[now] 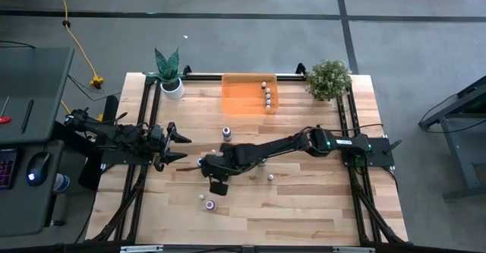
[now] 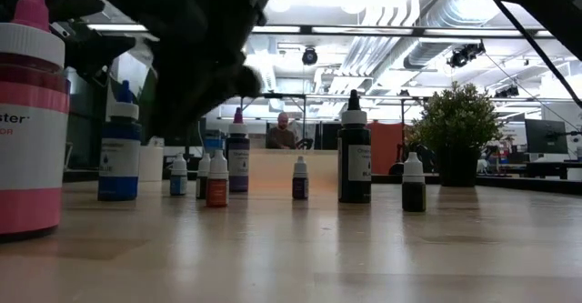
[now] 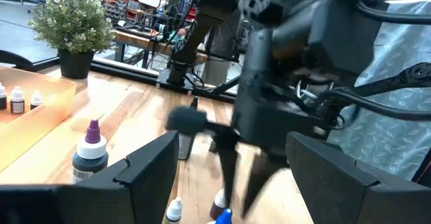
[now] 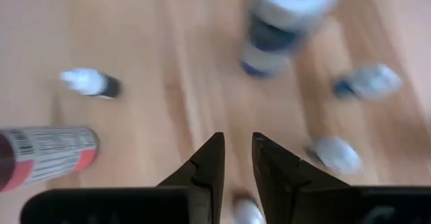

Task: Pick & Place food coloring
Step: Put the small pink food coloring bottle into the orange bin

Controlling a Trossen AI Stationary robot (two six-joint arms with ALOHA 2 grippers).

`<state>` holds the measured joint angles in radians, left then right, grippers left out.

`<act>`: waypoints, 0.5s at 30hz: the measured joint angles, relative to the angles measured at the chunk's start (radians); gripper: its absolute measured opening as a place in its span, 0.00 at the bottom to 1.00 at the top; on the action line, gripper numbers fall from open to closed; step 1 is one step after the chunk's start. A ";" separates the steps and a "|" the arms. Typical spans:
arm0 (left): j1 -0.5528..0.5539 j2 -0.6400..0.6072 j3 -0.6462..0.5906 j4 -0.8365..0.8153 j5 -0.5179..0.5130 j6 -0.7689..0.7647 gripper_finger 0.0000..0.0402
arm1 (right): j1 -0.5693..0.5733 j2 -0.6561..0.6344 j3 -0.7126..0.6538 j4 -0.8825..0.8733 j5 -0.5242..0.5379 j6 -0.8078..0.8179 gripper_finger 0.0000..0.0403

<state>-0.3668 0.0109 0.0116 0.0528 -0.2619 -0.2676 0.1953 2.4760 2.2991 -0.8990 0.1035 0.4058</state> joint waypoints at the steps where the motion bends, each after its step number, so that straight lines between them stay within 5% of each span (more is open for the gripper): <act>1: 0.000 0.000 0.000 0.000 0.000 0.000 0.68 | -0.003 0.000 0.016 -0.042 0.004 0.045 0.17; 8: 0.000 0.000 0.000 0.000 0.000 0.000 0.68 | -0.024 0.000 0.055 -0.203 -0.088 0.248 0.17; 15: 0.000 0.000 0.000 0.000 0.000 0.000 0.68 | -0.031 0.000 0.043 -0.249 -0.164 0.268 0.18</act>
<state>-0.3664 0.0105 0.0116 0.0529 -0.2619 -0.2676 0.1647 2.4760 2.3419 -1.1481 -0.0605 0.6739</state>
